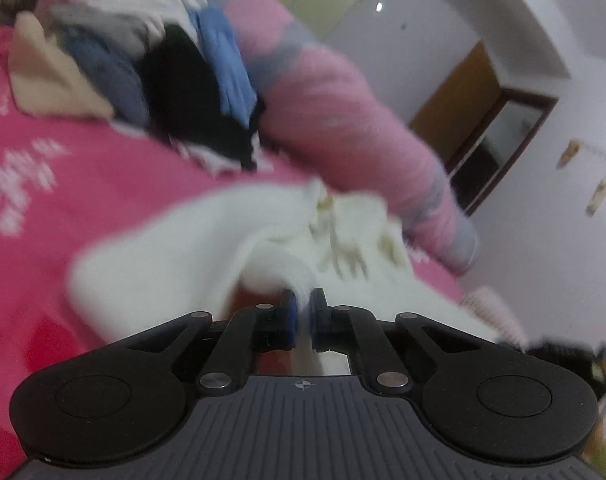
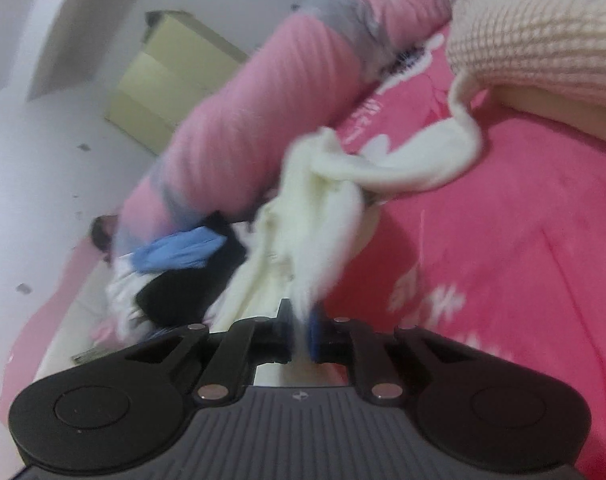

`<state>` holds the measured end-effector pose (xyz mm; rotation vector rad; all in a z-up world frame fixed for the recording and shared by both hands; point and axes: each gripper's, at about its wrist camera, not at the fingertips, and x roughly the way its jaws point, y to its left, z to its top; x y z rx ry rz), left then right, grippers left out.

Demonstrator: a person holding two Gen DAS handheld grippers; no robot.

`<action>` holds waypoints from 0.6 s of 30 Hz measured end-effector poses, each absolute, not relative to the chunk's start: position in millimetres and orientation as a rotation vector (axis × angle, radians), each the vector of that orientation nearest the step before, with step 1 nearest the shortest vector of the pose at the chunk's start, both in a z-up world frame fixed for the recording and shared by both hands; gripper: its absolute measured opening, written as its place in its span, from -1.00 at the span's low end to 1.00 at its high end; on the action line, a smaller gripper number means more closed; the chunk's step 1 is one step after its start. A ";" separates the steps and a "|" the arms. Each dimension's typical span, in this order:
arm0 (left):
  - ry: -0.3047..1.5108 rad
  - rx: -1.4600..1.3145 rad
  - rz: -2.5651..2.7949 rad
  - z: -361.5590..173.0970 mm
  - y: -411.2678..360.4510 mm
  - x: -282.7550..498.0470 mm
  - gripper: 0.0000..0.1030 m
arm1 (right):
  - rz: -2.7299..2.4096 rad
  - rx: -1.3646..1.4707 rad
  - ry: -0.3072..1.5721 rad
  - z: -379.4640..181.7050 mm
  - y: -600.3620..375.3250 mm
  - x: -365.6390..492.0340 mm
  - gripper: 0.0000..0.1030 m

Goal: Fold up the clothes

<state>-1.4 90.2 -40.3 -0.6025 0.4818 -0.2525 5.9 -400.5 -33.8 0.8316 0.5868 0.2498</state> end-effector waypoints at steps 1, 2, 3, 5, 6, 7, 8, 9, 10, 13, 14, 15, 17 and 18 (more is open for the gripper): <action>0.493 -0.622 -0.266 -38.6 103.0 -7.4 -0.92 | 0.260 0.841 0.577 -31.1 -396.3 -20.4 -0.83; 0.510 -0.631 -0.280 -39.0 112.1 -13.7 -0.92 | 0.263 0.849 0.577 -31.2 -392.7 -39.8 -0.83; 0.528 -0.632 -0.290 -40.2 118.7 -19.6 -0.92 | 0.260 0.869 0.587 -38.2 -388.7 -59.3 -0.83; 0.577 -0.591 -0.294 -48.4 119.7 -30.3 -0.92 | 0.240 0.903 0.618 -55.6 -383.4 -89.5 -0.83; 0.607 -0.578 -0.299 -55.6 118.2 -33.5 -0.92 | 0.221 0.918 0.637 -66.0 -382.2 -100.3 -0.83; 0.639 -0.571 -0.304 -65.7 115.1 -34.9 -0.92 | 0.194 0.933 0.664 -80.0 -383.1 -107.9 -0.83; 0.672 -0.564 -0.307 -76.6 111.4 -35.9 -0.92 | 0.167 0.971 0.681 -92.6 -386.5 -110.3 -0.83; 0.701 -0.551 -0.306 -85.9 106.8 -36.3 -0.92 | 0.140 1.009 0.698 -105.3 -389.9 -112.7 -0.83; 0.711 -0.543 -0.305 -89.6 104.3 -36.4 -0.92 | 0.132 1.047 0.696 -110.8 -394.4 -111.6 -0.83; 0.680 -0.538 -0.317 -85.2 104.4 -39.1 -0.92 | 0.161 0.983 0.632 -86.0 -390.8 -110.7 -0.83; 0.667 -0.526 -0.318 -82.6 105.1 -40.5 -0.92 | 0.170 0.926 0.613 -73.5 -387.2 -110.1 -0.83; 0.677 -0.514 -0.317 -83.9 105.3 -40.1 -0.91 | 0.177 0.876 0.607 -66.3 -384.1 -109.8 -0.83; 0.723 -0.492 -0.312 -90.3 105.7 -37.7 -0.84 | 0.143 0.810 0.659 -70.0 -381.0 -102.9 -0.77; 0.741 -0.486 -0.304 -92.8 106.9 -38.2 -0.71 | 0.115 0.782 0.698 -74.8 -379.3 -99.3 -0.75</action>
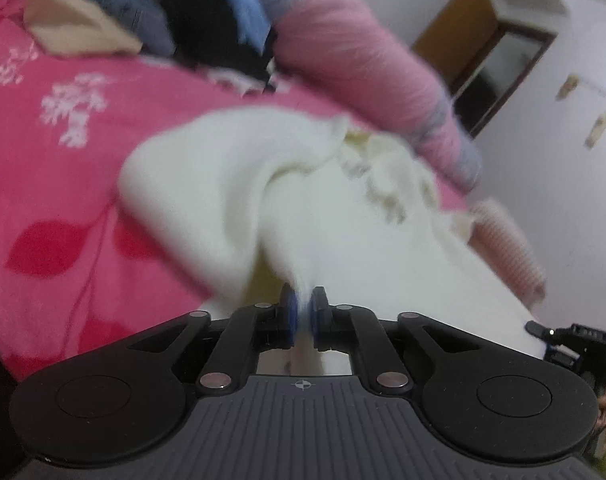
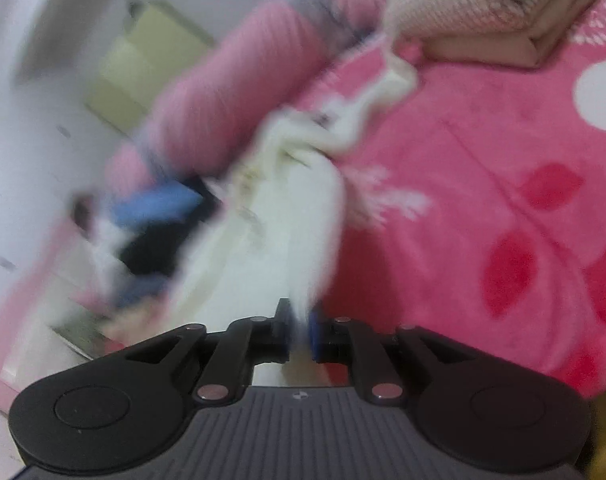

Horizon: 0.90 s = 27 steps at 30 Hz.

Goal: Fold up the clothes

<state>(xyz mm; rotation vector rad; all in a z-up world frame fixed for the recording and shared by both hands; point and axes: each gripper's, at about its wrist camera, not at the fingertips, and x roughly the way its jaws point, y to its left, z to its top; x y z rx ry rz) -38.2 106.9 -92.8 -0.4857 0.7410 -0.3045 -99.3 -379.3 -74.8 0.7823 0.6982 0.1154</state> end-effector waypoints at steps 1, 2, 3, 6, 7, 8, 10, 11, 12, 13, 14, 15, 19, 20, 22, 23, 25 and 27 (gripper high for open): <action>0.757 -0.482 -0.293 -95.0 108.7 -39.8 -0.44 | 0.049 0.769 0.755 -85.9 -382.1 -94.6 -0.69; 0.773 -0.479 -0.282 -97.3 110.5 -41.3 -0.33 | -0.002 0.765 0.790 -94.1 -382.6 -92.8 -0.62; 0.765 -0.469 -0.276 -96.4 113.3 -44.8 -0.19 | -0.019 0.777 0.804 -100.3 -386.6 -92.8 -0.63; 0.684 -0.383 -0.249 -84.4 119.7 -52.8 0.17 | -0.006 0.899 0.744 -104.3 -395.9 -100.2 -0.29; 0.652 -0.334 -0.230 -79.9 119.6 -53.2 0.26 | -0.014 0.905 0.719 -102.9 -397.1 -101.0 -0.09; 0.630 -0.284 -0.212 -76.9 118.6 -51.6 0.28 | -0.024 0.898 0.705 -101.9 -396.2 -100.1 -0.05; 0.622 -0.189 -0.175 -76.2 114.0 -42.0 0.29 | -0.040 0.882 0.700 -102.0 -393.1 -95.9 -0.05; 0.626 -0.164 -0.164 -77.9 113.2 -36.6 0.29 | -0.042 0.880 0.706 -103.3 -391.2 -94.8 -0.05; 0.641 -0.158 -0.161 -81.4 113.3 -30.8 0.29 | -0.044 0.878 0.711 -104.6 -389.3 -93.7 -0.05; 0.661 -0.157 -0.156 -85.6 113.2 -25.1 0.29 | -0.043 0.871 0.714 -105.6 -385.3 -91.3 -0.05; 0.674 -0.158 -0.147 -89.8 113.9 -20.6 0.29 | -0.046 0.864 0.713 -106.8 -384.2 -91.1 -0.05; 0.678 -0.168 -0.128 -93.0 116.2 -17.5 0.29 | -0.049 0.857 0.712 -107.9 -383.0 -90.8 -0.05; 0.625 -0.298 -0.003 -95.3 140.0 -10.8 -0.11 | -0.060 0.828 0.718 -105.5 -376.8 -93.0 -0.05; 0.605 -0.339 0.025 -93.7 147.9 -9.2 -0.19 | -0.060 0.813 0.722 -104.7 -374.4 -91.8 -0.05; 0.602 -0.351 0.040 -92.8 155.3 -2.6 -0.22 | -0.066 0.783 0.729 -102.7 -371.1 -91.7 -0.05; 0.626 -0.360 0.015 -93.9 157.0 1.5 -0.21 | -0.067 0.770 0.732 -102.5 -369.3 -90.3 -0.04; 0.659 -0.387 -0.031 -95.4 160.1 6.2 0.01 | -0.072 0.760 0.738 -103.0 -368.0 -88.9 -0.04; 0.658 -0.441 -0.071 -95.6 162.5 3.1 0.21 | -0.076 0.755 0.739 -102.6 -367.2 -88.5 -0.04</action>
